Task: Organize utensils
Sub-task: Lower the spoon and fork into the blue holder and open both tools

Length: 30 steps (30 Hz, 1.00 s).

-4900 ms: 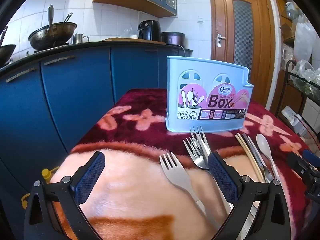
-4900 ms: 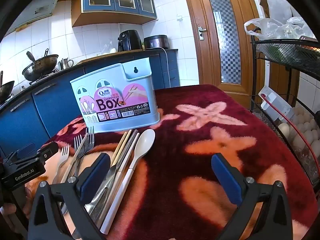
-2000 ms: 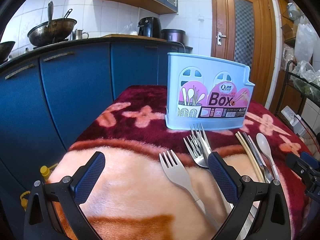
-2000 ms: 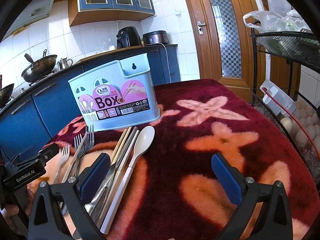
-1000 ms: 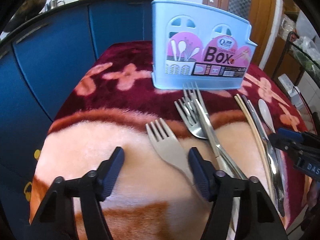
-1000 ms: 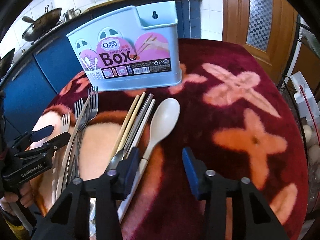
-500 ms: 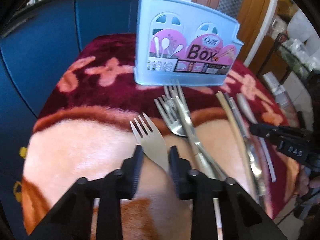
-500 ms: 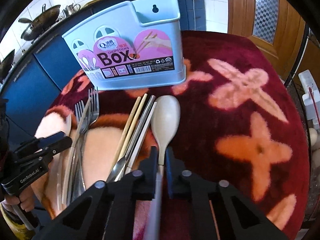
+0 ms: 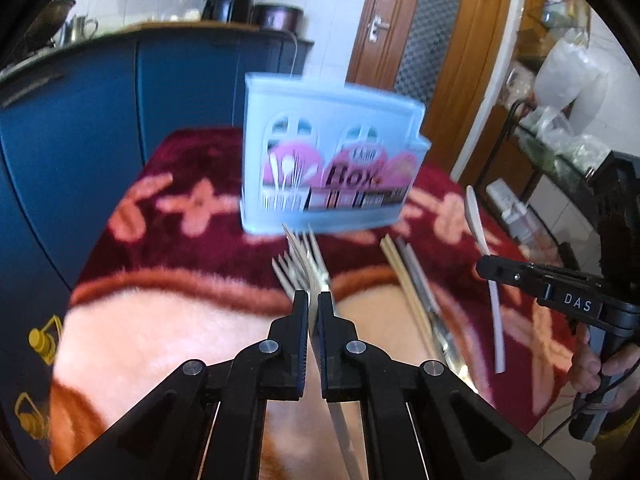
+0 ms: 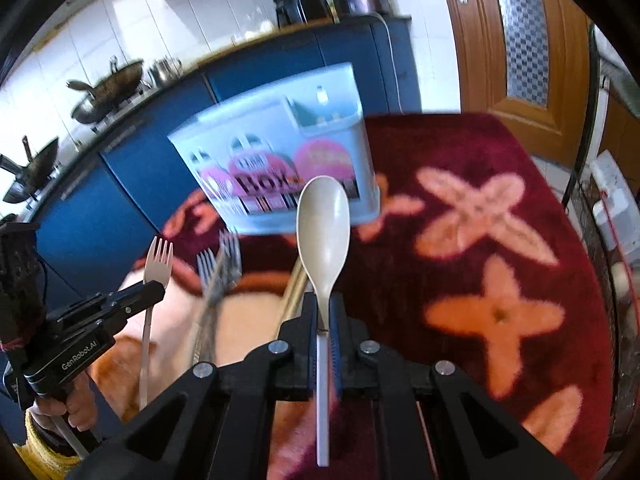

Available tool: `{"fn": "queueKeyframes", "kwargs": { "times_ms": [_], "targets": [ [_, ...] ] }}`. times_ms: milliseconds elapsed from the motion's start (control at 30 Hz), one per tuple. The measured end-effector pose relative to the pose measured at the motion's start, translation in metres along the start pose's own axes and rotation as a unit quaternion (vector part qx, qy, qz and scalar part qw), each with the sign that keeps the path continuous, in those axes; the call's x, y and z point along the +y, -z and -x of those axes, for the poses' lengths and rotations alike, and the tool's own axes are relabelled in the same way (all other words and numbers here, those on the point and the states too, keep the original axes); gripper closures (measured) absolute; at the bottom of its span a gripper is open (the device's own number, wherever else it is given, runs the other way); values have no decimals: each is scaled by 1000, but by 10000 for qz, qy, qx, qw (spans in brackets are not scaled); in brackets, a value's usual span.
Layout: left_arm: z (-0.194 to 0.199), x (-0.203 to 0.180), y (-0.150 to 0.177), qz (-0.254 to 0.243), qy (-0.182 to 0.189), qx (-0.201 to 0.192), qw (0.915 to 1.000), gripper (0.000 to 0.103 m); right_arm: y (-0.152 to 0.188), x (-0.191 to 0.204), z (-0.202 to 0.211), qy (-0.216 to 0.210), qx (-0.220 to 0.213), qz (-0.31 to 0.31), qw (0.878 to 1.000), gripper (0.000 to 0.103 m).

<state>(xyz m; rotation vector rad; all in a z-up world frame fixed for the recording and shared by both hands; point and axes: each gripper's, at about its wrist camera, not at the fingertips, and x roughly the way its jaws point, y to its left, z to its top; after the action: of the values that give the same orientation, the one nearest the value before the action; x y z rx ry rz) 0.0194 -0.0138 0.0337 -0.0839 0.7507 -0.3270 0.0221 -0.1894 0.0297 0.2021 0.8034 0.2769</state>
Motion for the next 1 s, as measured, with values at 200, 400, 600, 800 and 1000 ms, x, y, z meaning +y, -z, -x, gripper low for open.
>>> {"fn": "queueKeyframes", "kwargs": {
  "times_ms": [200,400,600,800,1000],
  "targets": [
    [25,0,-24,43,119,-581,9982,99,-18,12,24,-83,-672,147,9976,96],
    [37,-2,-63,18,55,-1144,9934,99,-47,16,40,-12,-1206,300,9922,96],
    [38,-2,-112,-20,-74,-1594,9872,99,-80,17,45,-1,-1529,369,9876,96],
    [27,-3,-155,-84,-301,-2011,9791,99,-110,18,33,77,-1745,457,9836,96],
    [11,0,-184,-176,-604,-2347,9700,99,-137,16,16,133,-1922,492,9800,96]
  ]
}}
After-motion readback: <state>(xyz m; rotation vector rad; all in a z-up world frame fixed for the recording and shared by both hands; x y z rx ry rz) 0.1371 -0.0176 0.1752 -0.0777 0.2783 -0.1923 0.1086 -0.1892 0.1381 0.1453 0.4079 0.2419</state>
